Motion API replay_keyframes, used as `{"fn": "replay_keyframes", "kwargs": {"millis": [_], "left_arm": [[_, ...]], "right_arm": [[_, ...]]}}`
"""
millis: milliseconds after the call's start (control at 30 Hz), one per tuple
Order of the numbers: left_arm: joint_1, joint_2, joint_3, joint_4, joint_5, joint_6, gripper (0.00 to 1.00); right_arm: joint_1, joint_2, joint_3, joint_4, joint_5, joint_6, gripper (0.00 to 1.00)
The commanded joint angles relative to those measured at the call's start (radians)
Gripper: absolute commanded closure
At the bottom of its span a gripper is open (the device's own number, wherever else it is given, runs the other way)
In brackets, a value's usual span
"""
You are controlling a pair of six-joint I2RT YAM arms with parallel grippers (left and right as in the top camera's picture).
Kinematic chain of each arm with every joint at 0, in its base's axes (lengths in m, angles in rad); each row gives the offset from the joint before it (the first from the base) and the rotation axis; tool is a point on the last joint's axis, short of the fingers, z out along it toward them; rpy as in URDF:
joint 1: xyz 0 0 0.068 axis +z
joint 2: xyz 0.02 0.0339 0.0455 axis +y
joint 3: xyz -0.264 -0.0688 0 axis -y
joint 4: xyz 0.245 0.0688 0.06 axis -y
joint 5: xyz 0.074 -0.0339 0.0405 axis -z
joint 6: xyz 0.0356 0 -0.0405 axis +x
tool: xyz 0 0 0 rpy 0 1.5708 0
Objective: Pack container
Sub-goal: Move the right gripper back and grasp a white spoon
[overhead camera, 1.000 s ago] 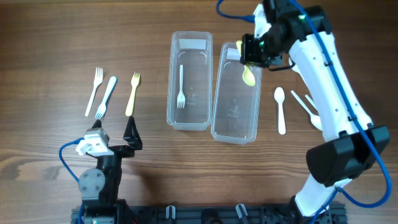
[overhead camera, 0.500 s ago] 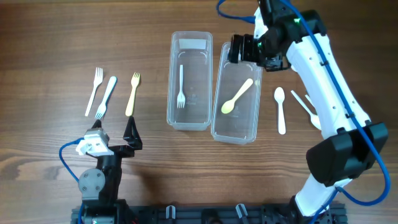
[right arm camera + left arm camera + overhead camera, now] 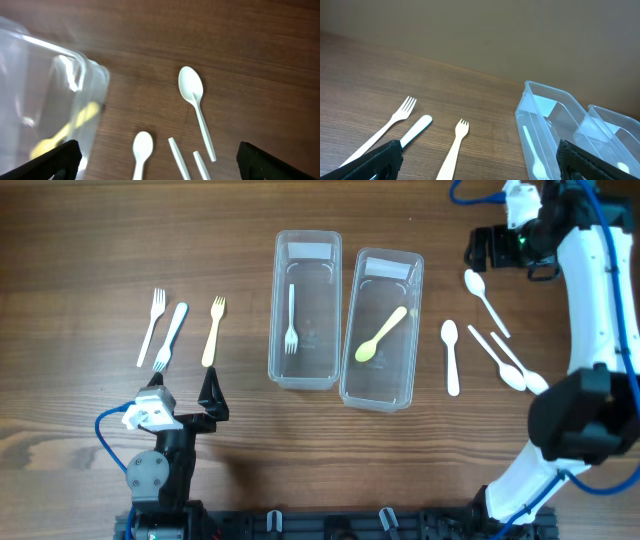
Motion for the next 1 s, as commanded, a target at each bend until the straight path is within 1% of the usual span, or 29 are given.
{"fn": "replay_keyframes", "kwargs": {"millis": [0, 133, 300, 500, 967], "left_arm": [[-0.001, -0.007, -0.005, -0.005, -0.002, 0.009, 0.00], [-0.001, -0.007, -0.005, -0.005, -0.002, 0.009, 0.00], [-0.001, -0.007, -0.005, -0.005, -0.002, 0.009, 0.00], [-0.001, -0.007, -0.005, -0.005, -0.002, 0.009, 0.00], [-0.001, -0.007, -0.005, -0.005, -0.002, 0.009, 0.00]], "right_arm": [[0.002, 0.109, 0.020, 0.000, 0.063, -0.090, 0.00], [0.000, 0.192, 0.020, 0.011, 0.090, -0.140, 0.00], [-0.032, 0.252, 0.020, 0.075, 0.092, -0.148, 0.00], [-0.060, 0.267, 0.020, 0.130, 0.091, -0.320, 0.00], [-0.063, 0.356, 0.020, 0.159, 0.069, -0.345, 0.01]]}}
